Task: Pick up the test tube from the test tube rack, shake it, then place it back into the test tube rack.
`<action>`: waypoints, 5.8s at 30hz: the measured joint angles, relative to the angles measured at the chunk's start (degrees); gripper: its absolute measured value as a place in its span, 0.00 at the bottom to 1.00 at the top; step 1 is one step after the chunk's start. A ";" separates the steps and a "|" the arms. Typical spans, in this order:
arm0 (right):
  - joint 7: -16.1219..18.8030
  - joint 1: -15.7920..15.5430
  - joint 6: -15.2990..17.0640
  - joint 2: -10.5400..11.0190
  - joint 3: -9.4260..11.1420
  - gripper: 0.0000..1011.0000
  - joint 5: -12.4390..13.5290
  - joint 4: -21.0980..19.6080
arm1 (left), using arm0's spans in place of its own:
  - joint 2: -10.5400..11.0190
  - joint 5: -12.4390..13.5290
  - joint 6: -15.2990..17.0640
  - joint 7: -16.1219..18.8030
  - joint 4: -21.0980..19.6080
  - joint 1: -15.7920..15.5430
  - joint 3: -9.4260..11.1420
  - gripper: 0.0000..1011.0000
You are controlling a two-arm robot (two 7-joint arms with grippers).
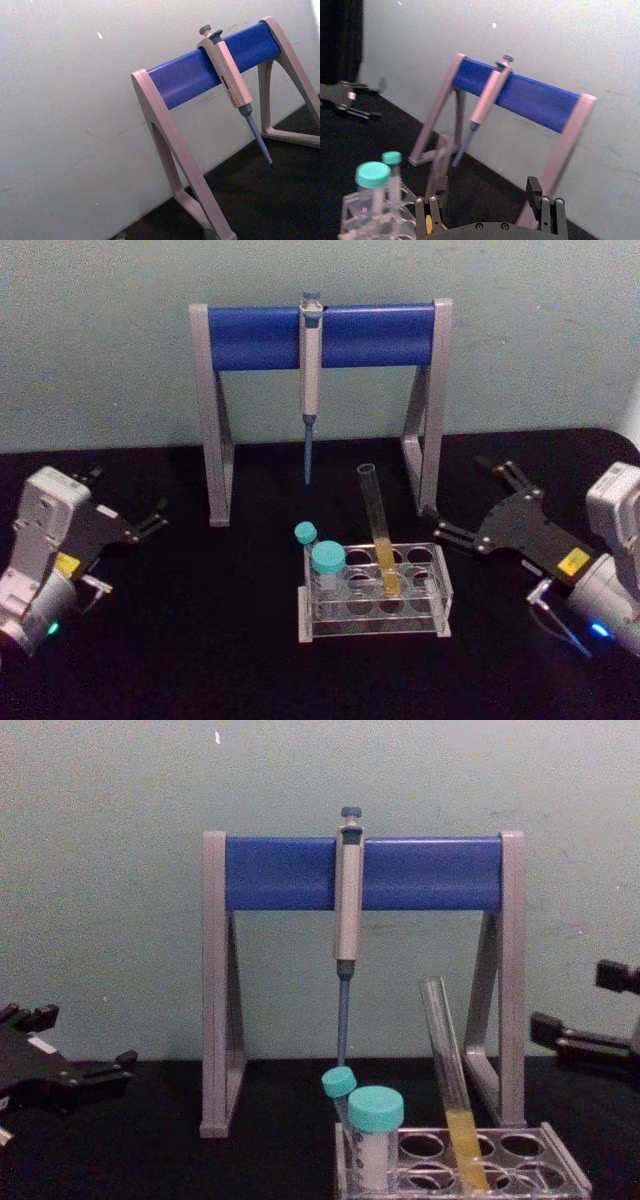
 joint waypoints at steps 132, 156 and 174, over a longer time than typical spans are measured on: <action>15.38 11.97 13.88 -9.40 -2.30 0.23 4.22 10.32 | 0.00 0.00 0.00 0.00 0.00 0.00 0.00 0.99; 16.01 8.16 6.25 -7.89 2.17 0.23 10.68 4.38 | 0.00 0.00 0.00 0.00 0.00 0.00 0.00 0.99; 15.16 8.63 3.50 -10.34 2.13 0.23 7.73 5.12 | 0.00 0.00 0.00 0.00 0.00 0.00 0.00 0.99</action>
